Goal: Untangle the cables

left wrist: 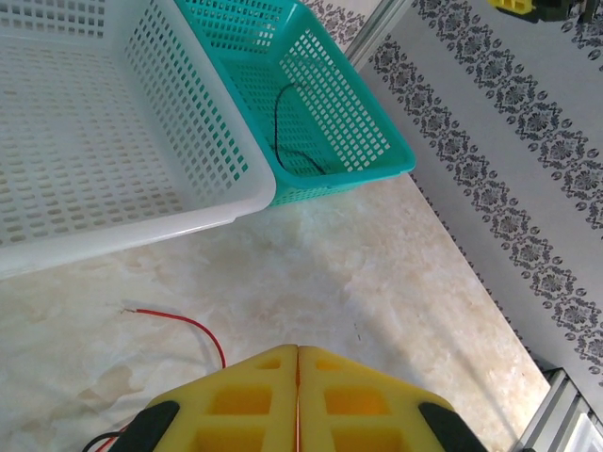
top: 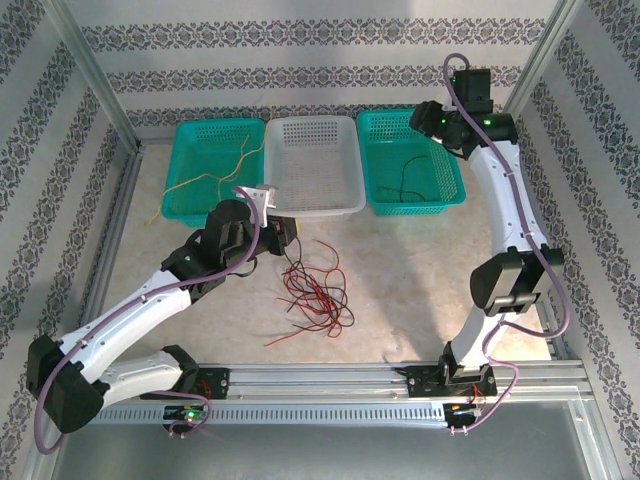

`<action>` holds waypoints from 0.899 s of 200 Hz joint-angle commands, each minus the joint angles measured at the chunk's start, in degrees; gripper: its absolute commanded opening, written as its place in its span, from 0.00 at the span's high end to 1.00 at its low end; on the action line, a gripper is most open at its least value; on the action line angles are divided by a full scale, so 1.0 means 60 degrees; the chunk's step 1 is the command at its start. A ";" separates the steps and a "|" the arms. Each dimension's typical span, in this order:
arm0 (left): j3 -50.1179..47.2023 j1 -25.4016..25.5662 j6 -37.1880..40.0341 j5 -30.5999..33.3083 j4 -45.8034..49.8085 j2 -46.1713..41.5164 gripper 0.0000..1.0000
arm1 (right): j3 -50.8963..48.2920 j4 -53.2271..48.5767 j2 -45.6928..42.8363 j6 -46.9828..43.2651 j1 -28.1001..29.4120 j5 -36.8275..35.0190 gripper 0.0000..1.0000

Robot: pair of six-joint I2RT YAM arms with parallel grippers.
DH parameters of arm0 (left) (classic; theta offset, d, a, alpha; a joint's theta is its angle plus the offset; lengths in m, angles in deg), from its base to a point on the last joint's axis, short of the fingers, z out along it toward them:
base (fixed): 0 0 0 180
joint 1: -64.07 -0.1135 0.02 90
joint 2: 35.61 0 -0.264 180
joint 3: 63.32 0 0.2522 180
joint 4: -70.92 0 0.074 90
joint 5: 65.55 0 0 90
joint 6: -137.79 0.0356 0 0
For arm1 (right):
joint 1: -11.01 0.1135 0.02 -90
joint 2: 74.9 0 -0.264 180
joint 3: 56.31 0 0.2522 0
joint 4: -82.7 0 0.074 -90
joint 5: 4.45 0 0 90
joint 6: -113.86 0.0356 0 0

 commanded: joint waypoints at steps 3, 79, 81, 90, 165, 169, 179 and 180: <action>0.0432 0.0031 -0.0457 -0.0115 -0.0438 0.0189 0.93 | -0.1229 0.0427 -0.1779 -0.0183 0.0855 0.1026 0.45; 0.1924 -0.0789 -0.2606 -0.1809 -0.0025 0.2029 0.96 | -0.9138 0.5223 -0.7689 0.1003 0.6270 0.1395 0.23; 0.1926 -0.0795 -0.2626 -0.1859 -0.0064 0.2046 0.96 | -0.9280 0.5314 -0.7765 0.1055 0.6367 0.1308 0.23; 0.1938 -0.0825 -0.2797 -0.2031 -0.0222 0.2129 0.96 | -0.9843 0.5749 -0.8054 0.1233 0.6741 0.0887 0.22; 0.2107 -0.0840 -0.2808 -0.2697 -0.0083 0.2321 0.96 | -0.9795 0.6669 -0.6514 0.1202 0.7103 0.0790 0.28; 0.2095 -0.0841 -0.2809 -0.2714 -0.0085 0.2320 0.96 | -0.9754 0.6684 -0.6448 0.1185 0.7103 0.0774 0.29; 0.2092 -0.0848 -0.2804 -0.2740 -0.0053 0.2320 0.96 | -0.9665 0.6673 -0.6297 0.1148 0.7088 0.0743 0.35; 0.2090 -0.0852 -0.2799 -0.2747 -0.0050 0.2320 0.96 | -0.9653 0.6668 -0.6282 0.1144 0.7095 0.0747 0.36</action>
